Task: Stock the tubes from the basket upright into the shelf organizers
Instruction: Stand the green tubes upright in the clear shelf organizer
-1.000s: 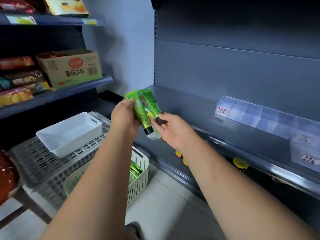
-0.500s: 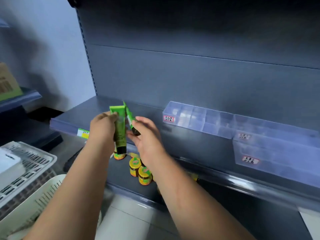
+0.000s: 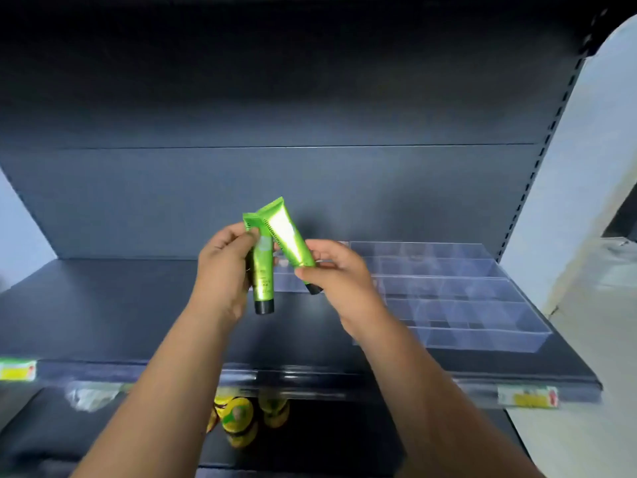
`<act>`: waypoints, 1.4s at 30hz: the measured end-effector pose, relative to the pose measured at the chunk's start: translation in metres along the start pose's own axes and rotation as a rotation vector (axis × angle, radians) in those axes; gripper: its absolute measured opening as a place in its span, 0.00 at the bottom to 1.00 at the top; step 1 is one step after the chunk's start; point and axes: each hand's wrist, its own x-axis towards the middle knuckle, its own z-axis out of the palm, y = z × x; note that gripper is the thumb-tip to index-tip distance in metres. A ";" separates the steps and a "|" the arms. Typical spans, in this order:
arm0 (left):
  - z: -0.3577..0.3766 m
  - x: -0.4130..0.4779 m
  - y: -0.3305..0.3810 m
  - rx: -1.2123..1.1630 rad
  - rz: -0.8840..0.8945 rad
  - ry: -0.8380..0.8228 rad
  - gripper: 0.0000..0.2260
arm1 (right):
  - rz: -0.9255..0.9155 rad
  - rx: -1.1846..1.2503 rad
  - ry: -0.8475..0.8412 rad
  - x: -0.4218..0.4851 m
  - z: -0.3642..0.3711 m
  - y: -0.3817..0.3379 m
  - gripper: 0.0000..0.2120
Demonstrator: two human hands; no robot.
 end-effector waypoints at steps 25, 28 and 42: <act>0.160 0.118 -0.073 -0.006 0.040 -0.149 0.07 | -0.083 -0.031 0.493 0.117 -0.146 0.025 0.10; 0.163 0.126 -0.084 0.081 0.061 -0.167 0.08 | -0.077 -0.149 0.535 0.133 -0.155 0.031 0.10; 0.165 0.153 -0.129 0.312 -0.005 -0.187 0.09 | -0.105 -0.451 0.403 0.163 -0.175 0.052 0.10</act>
